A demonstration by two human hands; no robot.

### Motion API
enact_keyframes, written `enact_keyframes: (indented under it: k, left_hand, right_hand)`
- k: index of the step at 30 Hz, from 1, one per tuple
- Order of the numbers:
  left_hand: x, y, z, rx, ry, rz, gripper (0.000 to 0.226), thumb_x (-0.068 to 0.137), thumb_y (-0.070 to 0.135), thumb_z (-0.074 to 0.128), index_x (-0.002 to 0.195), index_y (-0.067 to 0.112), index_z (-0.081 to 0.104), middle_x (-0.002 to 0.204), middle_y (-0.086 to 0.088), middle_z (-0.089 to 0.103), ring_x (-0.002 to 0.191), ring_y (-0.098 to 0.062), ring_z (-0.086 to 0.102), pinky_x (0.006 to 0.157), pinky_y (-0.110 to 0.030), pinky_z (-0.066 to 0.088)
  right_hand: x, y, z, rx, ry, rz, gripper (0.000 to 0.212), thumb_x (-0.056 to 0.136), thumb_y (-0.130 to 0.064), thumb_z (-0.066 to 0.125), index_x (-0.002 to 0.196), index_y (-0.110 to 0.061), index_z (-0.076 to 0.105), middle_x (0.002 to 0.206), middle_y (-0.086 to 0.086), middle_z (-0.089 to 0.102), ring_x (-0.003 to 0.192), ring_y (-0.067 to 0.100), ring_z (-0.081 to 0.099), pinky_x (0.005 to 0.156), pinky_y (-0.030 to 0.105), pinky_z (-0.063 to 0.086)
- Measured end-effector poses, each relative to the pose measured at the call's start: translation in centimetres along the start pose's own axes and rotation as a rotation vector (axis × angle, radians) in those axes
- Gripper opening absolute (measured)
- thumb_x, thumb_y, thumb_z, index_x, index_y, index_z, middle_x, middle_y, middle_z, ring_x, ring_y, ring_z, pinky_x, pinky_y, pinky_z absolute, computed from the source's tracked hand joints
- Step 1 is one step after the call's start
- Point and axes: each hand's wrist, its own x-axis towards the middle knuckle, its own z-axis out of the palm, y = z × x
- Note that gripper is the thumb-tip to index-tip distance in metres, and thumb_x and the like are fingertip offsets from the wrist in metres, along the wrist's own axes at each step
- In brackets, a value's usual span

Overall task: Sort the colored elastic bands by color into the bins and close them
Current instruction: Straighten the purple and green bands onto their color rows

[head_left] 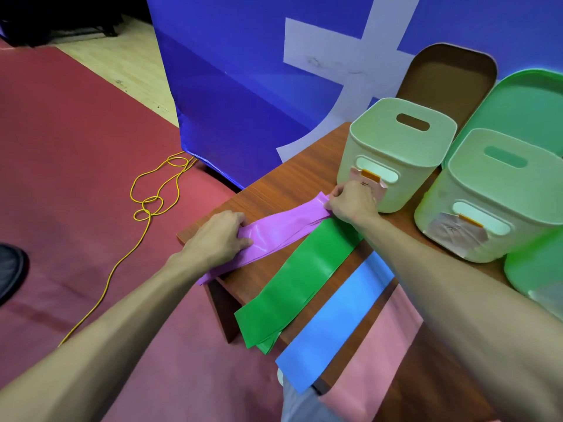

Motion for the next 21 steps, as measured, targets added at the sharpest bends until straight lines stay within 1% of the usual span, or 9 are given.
enact_keyframes:
  k: [3,7,10,12,14,16,18,20,21]
  left_hand:
    - [0.0,0.0,-0.3,-0.028,-0.012,-0.013,0.020,0.084,0.027,0.067,0.094,0.013,0.057,0.087,-0.001,0.050,0.084,-0.024,0.048,0.066,-0.030,0.031]
    - [0.2,0.2,-0.4,-0.044,-0.046,-0.062,0.023,0.085,0.030,0.067,0.095,0.014,0.054,0.087,-0.001,0.051,0.081,-0.022,0.046,0.065,-0.030,0.032]
    - [0.4,0.3,-0.5,-0.012,-0.084,-0.098,0.022,0.086,0.030,0.064,0.092,0.012,0.053,0.087,-0.004,0.051,0.080,-0.025,0.045,0.065,-0.030,0.032]
    - [0.4,0.2,-0.6,0.008,-0.097,-0.114,0.022,0.087,0.030,0.063,0.085,0.013,0.049,0.087,-0.006,0.052,0.079,-0.026,0.045,0.064,-0.031,0.032]
    - [0.4,-0.1,-0.5,0.022,-0.096,-0.129,0.024,0.087,0.031,0.062,0.083,0.013,0.047,0.088,-0.007,0.054,0.078,-0.027,0.046,0.064,-0.032,0.032]
    - [0.3,-0.2,-0.3,0.015,-0.086,-0.137,0.023,0.086,0.031,0.062,0.086,0.014,0.046,0.092,-0.007,0.056,0.081,-0.027,0.048,0.065,-0.033,0.033]
    - [0.0,-0.1,-0.2,0.011,-0.060,-0.132,0.026,0.084,0.032,0.063,0.097,0.015,0.049,0.102,-0.007,0.056,0.092,-0.028,0.052,0.073,-0.037,0.041]
    - [-0.4,0.1,-0.1,0.110,0.038,-0.063,0.034,0.081,0.030,0.064,0.109,0.017,0.051,0.110,-0.007,0.050,0.102,-0.029,0.050,0.083,-0.041,0.044]
    - [-0.5,0.2,-0.1,0.150,0.112,0.011,0.034,0.080,0.025,0.063,0.112,0.017,0.052,0.110,-0.006,0.048,0.101,-0.030,0.049,0.082,-0.042,0.044]
  right_hand:
    - [-0.4,-0.6,0.4,-0.140,0.019,-0.046,0.010,0.081,-0.019,0.060,0.085,-0.021,0.069,0.099,0.010,0.068,0.105,0.032,0.055,0.093,0.039,0.035]
    - [-0.5,-1.4,0.0,-0.148,0.039,-0.043,0.008,0.082,-0.017,0.063,0.087,-0.018,0.070,0.093,0.008,0.070,0.100,0.029,0.057,0.094,0.039,0.029]
    - [-0.3,-1.9,-0.1,0.015,0.081,-0.079,0.012,0.080,-0.013,0.068,0.075,-0.023,0.065,0.088,0.005,0.069,0.096,0.026,0.058,0.093,0.037,0.037]
    - [0.0,-2.4,-0.3,0.177,0.100,-0.120,0.016,0.078,-0.010,0.072,0.073,-0.023,0.063,0.086,0.002,0.067,0.087,0.020,0.060,0.078,0.032,0.046]
    - [0.3,-2.9,-0.3,0.254,0.105,-0.156,0.012,0.078,-0.009,0.074,0.079,-0.019,0.067,0.088,0.000,0.066,0.083,0.015,0.058,0.068,0.027,0.042]
    - [0.7,-3.0,0.2,0.248,0.089,-0.191,0.012,0.078,-0.008,0.074,0.085,-0.016,0.068,0.091,0.000,0.066,0.085,0.015,0.059,0.070,0.027,0.045]
    - [0.9,-2.5,1.1,0.183,0.055,-0.205,0.019,0.078,-0.008,0.074,0.094,-0.014,0.067,0.099,0.004,0.068,0.089,0.018,0.060,0.079,0.033,0.051]
    - [0.9,-1.7,1.8,0.122,0.037,-0.196,0.032,0.077,-0.012,0.076,0.106,-0.013,0.064,0.107,0.007,0.066,0.095,0.021,0.060,0.087,0.039,0.051]
    - [0.8,-1.4,1.9,0.113,0.043,-0.191,0.037,0.077,-0.015,0.077,0.110,-0.012,0.063,0.110,0.008,0.065,0.098,0.023,0.060,0.089,0.040,0.051]
